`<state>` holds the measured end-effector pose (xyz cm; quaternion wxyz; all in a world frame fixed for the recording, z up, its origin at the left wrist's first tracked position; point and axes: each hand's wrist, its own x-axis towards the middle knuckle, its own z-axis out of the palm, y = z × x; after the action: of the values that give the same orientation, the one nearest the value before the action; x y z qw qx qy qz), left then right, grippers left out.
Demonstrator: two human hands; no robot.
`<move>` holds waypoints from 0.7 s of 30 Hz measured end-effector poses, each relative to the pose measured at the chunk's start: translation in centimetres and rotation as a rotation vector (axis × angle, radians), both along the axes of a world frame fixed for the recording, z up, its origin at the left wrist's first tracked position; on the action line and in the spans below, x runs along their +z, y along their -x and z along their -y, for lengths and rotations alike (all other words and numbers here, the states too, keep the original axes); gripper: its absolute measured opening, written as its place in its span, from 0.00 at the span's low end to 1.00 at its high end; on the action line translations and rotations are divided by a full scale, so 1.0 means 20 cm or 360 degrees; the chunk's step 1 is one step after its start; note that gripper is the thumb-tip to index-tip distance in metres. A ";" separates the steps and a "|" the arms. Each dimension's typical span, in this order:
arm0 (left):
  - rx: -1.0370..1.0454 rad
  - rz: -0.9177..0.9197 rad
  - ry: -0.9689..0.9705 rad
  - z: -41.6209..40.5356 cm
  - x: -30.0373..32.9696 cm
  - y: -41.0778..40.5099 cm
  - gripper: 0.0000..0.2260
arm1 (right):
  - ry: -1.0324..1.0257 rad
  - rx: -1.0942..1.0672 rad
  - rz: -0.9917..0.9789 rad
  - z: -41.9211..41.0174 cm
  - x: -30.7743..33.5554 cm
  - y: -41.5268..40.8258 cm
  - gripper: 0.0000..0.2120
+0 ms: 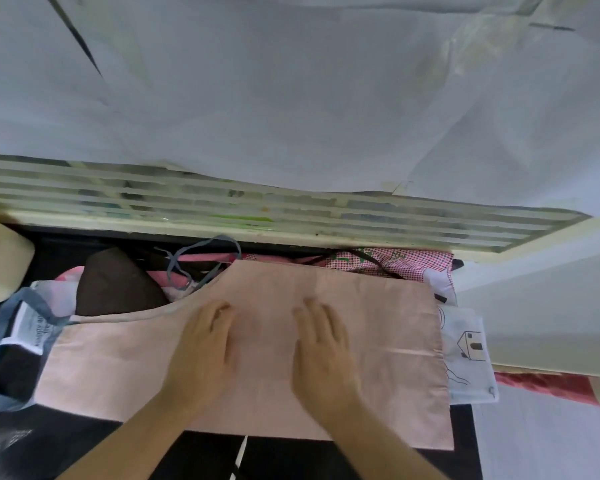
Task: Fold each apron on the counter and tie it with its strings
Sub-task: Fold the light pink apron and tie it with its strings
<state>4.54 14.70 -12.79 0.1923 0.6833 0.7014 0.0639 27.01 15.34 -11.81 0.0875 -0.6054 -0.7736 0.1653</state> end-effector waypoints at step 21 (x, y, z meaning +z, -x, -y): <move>-0.0051 -0.0354 -0.0118 0.20 -0.42 0.46 0.27 | -0.0088 0.0137 0.0308 0.18 -0.46 -0.14 0.34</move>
<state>-4.75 10.69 -21.14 0.0888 0.7040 0.7045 0.0106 29.84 11.69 -21.02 0.0219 -0.5821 -0.8080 0.0883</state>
